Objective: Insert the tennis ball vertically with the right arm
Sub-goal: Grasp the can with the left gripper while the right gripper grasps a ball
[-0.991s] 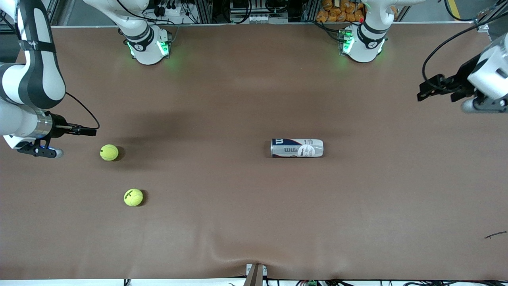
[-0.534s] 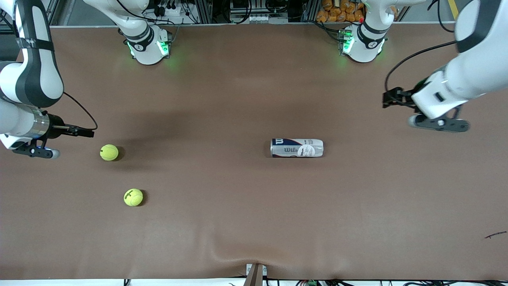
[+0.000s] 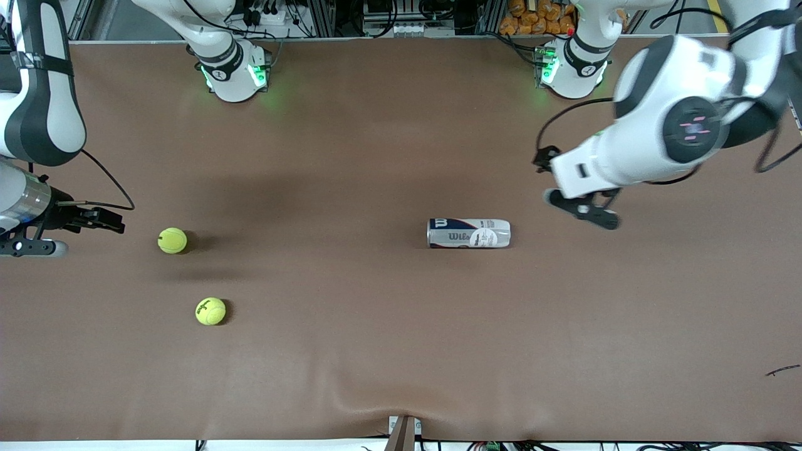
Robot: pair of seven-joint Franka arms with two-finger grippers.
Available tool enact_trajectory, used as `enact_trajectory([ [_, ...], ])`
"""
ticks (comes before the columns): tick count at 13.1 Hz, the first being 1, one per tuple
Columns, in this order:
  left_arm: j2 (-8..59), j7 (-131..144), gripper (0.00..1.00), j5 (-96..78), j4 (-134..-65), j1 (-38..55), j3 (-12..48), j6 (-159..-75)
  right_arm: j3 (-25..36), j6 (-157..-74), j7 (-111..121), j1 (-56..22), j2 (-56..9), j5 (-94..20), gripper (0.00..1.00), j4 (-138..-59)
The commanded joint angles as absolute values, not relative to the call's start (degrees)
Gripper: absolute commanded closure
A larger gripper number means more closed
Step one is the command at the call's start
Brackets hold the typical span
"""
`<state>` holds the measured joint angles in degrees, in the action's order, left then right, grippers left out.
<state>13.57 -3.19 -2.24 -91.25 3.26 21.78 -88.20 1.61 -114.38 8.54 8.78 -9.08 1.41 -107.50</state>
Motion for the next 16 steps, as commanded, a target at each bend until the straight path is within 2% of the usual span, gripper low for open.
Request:
enact_trajectory([
  [1,15.64,-9.11,0.00,5.60,-90.26,8.94,23.64,-89.46,0.70,-113.13,9.05,9.93,-8.44,2.20,0.00,-106.53],
  [3,17.91,-15.87,0.00,5.89,-90.26,11.15,24.08,-90.96,0.70,-110.93,8.88,9.84,-8.44,2.20,0.00,-106.44],
  [10,28.20,-47.54,0.00,8.78,-90.53,13.35,24.61,-109.14,0.62,-111.88,8.53,8.53,-10.45,1.41,0.00,-110.73],
  [16,34.45,-47.99,0.00,16.52,-90.88,17.57,24.61,-115.66,0.53,-129.62,6.70,10.28,-14.76,-0.25,0.00,-121.45],
])
